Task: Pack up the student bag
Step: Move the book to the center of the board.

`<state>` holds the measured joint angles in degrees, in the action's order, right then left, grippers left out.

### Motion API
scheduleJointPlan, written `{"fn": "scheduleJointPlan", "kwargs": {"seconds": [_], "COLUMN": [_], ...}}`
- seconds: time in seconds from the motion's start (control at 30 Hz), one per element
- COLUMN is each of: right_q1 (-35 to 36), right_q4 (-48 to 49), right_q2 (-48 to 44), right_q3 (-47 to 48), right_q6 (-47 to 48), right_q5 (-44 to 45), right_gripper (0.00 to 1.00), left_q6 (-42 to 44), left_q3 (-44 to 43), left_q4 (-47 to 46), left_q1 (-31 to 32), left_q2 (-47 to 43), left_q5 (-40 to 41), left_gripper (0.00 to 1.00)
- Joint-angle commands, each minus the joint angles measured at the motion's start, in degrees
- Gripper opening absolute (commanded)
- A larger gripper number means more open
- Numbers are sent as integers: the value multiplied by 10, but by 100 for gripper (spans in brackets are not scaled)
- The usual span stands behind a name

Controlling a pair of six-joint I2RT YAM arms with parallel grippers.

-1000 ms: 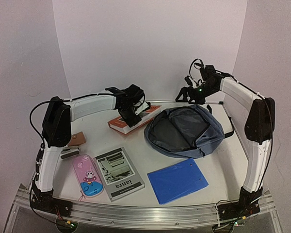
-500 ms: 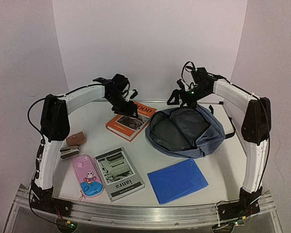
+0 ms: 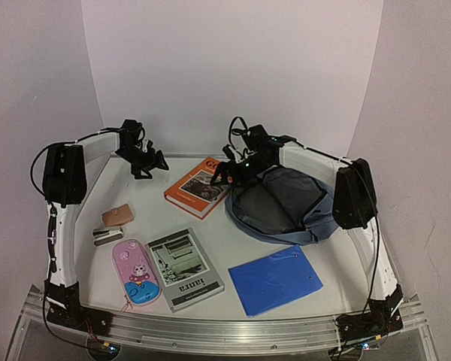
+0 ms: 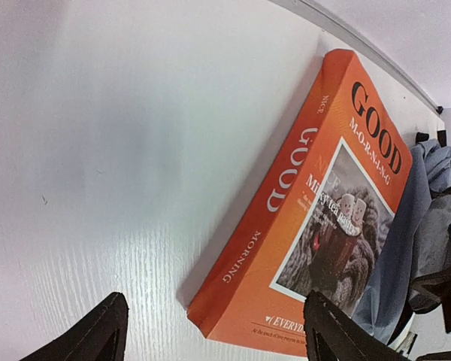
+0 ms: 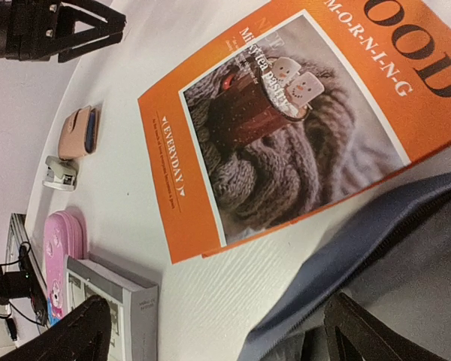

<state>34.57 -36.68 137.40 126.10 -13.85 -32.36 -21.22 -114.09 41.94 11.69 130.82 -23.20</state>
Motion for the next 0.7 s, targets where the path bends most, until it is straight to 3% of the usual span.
{"fn": "scheduleJointPlan", "kwargs": {"seconds": [0.0,0.13,0.43,0.67], "right_q1": [-2,3,5,5], "right_q4": [32,41,65,65], "right_q2": [44,71,119,121], "right_q3": [57,64,77,31], "right_q6": [-31,-42,-61,-61], "right_q5": [20,29,77,85], "right_gripper": [98,95,79,74], "left_q6": [-13,-3,-4,28], "left_q3": [-21,-41,1,14], "left_q4": [-53,-46,-69,-38], "left_q1": [-6,-6,1,43], "left_q2": [17,45,56,54], "left_q5": [-73,-98,-154,-208], "left_gripper": [81,79,77,75]}}
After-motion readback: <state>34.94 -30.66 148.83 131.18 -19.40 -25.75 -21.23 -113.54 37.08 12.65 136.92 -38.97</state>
